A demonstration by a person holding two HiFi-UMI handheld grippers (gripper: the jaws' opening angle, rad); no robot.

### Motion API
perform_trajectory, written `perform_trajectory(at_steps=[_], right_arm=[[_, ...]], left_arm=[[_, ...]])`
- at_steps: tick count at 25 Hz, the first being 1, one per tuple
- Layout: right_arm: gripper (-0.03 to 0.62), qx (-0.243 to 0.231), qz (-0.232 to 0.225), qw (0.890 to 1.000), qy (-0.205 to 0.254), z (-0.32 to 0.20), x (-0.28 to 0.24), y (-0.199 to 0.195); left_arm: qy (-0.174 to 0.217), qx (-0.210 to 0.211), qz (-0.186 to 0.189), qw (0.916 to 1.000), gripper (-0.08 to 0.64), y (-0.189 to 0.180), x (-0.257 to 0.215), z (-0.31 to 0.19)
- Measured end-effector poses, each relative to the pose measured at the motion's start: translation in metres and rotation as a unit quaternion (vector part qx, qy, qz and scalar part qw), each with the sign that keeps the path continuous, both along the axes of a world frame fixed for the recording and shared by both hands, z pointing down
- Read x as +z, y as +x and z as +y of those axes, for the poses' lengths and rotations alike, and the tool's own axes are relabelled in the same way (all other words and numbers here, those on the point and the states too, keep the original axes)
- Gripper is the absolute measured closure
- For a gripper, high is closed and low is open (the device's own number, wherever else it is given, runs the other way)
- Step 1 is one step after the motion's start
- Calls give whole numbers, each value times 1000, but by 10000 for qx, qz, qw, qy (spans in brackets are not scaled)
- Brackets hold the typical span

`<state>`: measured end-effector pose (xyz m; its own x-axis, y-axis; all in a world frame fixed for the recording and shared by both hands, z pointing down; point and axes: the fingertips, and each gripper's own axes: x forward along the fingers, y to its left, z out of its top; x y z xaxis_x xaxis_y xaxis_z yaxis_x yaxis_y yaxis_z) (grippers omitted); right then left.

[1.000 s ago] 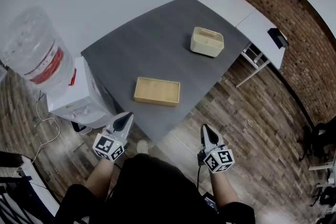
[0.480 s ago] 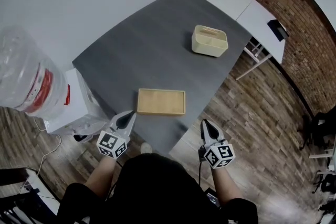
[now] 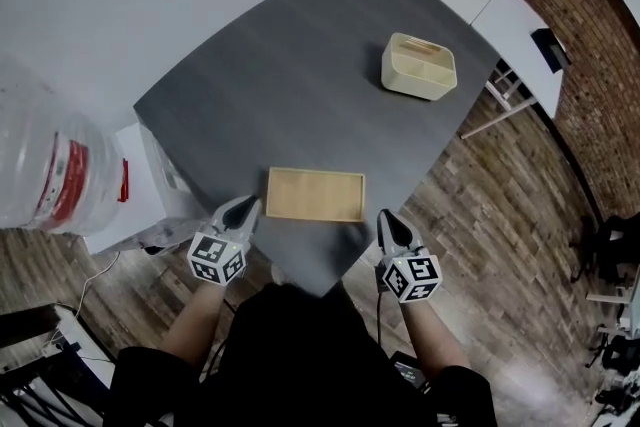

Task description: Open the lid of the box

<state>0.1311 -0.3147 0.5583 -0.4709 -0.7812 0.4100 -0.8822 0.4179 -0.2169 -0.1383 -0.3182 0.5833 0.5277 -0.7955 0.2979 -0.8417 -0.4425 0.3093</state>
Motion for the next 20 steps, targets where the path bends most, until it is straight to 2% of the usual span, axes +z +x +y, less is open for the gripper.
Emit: perform_trajectory(at_steps=[4, 10, 15, 20], right_arm=[[587, -138, 68, 9997, -202, -16, 11, -3], [530, -57, -166, 9985, -528, -34, 25, -8], [466, -197, -260, 9962, -812, -36, 37, -18], [446, -325, -243, 9930, -1108, -32, 52, -25]], left_arm=[[-404, -95, 91, 9991, 462, 6, 15, -7], [-587, -261, 137, 9978, 462, 10, 21, -16], [-727, -306, 150, 9968, 462, 10, 26, -17], [-901, -329, 193, 9952, 462, 11, 33, -16]])
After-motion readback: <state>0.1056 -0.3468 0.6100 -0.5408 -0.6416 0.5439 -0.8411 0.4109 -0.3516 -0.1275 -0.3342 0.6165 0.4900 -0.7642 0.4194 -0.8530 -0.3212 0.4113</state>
